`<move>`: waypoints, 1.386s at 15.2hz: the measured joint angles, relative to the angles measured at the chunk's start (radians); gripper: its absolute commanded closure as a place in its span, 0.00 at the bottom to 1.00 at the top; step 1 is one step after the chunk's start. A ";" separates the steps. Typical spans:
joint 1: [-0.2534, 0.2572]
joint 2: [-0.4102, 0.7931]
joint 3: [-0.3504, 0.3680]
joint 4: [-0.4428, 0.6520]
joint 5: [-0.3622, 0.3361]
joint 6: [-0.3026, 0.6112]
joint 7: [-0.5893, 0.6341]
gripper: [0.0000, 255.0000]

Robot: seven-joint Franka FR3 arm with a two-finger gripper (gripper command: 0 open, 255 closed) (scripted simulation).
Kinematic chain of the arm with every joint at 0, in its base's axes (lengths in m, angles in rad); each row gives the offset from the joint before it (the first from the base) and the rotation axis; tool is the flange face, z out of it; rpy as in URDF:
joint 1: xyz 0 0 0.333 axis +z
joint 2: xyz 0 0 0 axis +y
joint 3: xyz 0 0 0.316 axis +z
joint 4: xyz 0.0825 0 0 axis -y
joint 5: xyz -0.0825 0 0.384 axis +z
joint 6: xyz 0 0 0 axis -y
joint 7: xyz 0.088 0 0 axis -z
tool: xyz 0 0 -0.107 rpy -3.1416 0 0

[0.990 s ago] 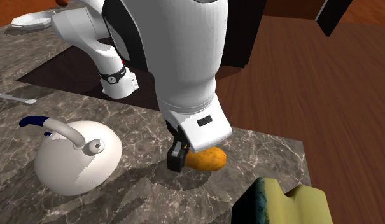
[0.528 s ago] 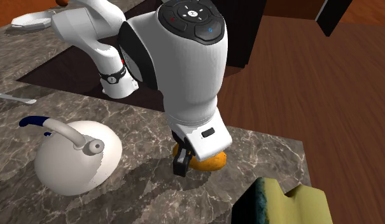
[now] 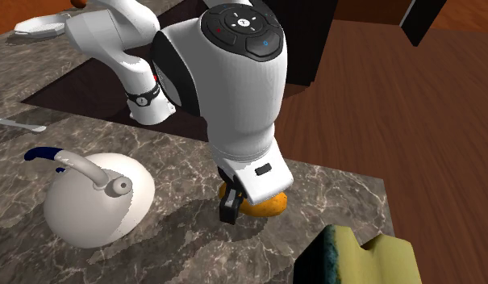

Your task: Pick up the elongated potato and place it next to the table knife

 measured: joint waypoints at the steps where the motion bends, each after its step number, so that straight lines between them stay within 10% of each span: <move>1: 0.000 -0.001 0.000 0.001 0.000 0.000 0.000 1.00; 21: -0.003 -0.063 0.003 0.053 0.010 -0.115 -0.005 1.00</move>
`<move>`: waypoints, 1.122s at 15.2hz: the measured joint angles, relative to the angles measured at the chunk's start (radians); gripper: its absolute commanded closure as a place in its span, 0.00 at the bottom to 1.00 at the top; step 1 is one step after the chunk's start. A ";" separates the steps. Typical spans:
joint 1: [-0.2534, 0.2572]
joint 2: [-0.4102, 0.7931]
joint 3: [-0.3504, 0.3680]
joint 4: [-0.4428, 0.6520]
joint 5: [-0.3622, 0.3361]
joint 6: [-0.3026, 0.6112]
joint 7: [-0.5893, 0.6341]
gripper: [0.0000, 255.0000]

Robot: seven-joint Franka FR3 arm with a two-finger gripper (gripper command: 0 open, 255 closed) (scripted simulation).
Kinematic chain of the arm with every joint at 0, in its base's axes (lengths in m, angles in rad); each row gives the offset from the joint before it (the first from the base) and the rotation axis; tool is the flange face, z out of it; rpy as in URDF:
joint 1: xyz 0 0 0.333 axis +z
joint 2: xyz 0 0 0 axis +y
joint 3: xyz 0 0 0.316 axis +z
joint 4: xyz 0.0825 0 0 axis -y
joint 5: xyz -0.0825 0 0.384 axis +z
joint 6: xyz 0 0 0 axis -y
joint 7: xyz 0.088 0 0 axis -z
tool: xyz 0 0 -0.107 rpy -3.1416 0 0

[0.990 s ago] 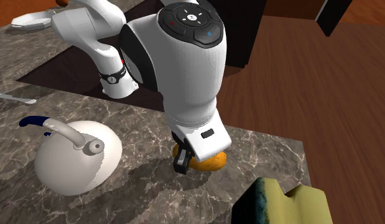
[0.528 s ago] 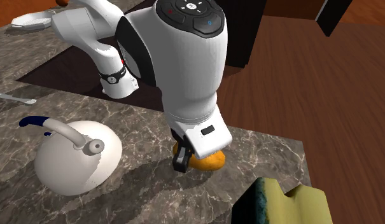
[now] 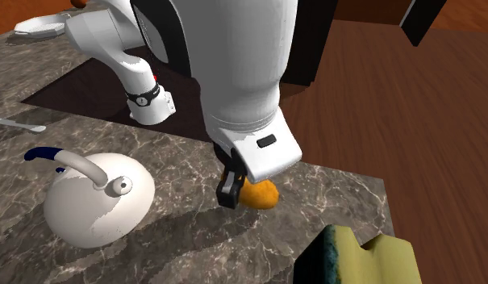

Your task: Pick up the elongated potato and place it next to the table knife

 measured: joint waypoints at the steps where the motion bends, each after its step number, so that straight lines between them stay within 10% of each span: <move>1: -0.001 -0.006 0.000 0.007 0.001 -0.013 -0.002 1.00; 17: -0.008 -0.070 -0.001 0.127 0.011 -0.196 -0.014 1.00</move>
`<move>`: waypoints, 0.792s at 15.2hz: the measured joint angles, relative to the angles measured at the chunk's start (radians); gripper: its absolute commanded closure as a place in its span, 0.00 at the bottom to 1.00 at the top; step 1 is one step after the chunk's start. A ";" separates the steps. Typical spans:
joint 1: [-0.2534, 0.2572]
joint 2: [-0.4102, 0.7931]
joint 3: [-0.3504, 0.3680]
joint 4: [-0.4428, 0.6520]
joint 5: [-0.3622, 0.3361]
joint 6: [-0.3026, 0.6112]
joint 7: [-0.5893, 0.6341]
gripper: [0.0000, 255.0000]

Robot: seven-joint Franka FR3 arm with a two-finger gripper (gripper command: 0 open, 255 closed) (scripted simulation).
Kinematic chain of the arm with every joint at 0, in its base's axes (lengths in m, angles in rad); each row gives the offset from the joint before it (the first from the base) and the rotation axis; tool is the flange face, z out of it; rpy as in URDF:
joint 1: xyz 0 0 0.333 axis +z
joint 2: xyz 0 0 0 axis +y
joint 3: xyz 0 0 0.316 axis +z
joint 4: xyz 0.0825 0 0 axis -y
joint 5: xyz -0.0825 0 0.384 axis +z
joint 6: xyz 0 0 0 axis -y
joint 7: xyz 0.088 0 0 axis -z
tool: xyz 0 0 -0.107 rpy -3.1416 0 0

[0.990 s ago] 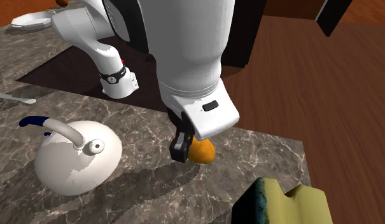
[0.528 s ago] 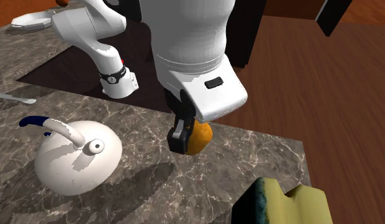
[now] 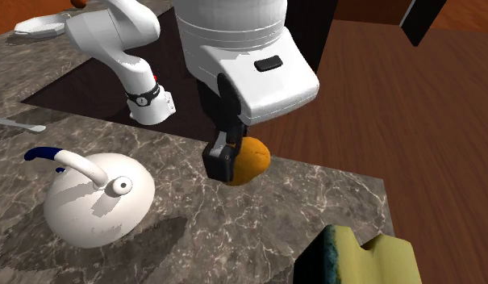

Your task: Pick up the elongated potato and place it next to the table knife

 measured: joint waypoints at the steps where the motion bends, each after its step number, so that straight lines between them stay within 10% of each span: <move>1: -0.009 -0.021 -0.006 -0.024 0.003 0.003 -0.015 1.00; 12: -0.118 -0.268 -0.107 -0.328 0.011 0.059 -0.226 1.00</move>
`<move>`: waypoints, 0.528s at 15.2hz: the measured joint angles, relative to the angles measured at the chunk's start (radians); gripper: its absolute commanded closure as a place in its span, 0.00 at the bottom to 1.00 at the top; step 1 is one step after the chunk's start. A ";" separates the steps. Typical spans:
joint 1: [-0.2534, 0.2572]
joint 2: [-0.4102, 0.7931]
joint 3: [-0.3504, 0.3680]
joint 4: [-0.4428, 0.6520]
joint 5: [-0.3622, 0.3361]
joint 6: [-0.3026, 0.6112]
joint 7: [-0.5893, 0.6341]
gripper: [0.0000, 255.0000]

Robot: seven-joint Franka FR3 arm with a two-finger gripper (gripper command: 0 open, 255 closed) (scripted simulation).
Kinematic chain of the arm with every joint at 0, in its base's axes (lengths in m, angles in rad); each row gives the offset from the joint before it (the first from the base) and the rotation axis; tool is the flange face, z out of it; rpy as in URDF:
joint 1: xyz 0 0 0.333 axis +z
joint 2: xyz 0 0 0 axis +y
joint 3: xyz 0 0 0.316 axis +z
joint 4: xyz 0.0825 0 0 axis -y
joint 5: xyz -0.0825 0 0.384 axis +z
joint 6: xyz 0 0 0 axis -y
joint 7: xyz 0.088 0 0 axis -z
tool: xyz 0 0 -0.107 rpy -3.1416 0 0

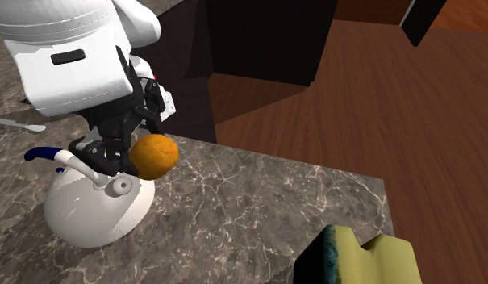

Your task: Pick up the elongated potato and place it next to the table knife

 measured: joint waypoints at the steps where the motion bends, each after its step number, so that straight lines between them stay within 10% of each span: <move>1: -0.011 -0.020 -0.013 -0.016 -0.003 -0.005 -0.023 1.00; 8: -0.081 -0.147 -0.101 -0.138 -0.030 0.027 -0.175 1.00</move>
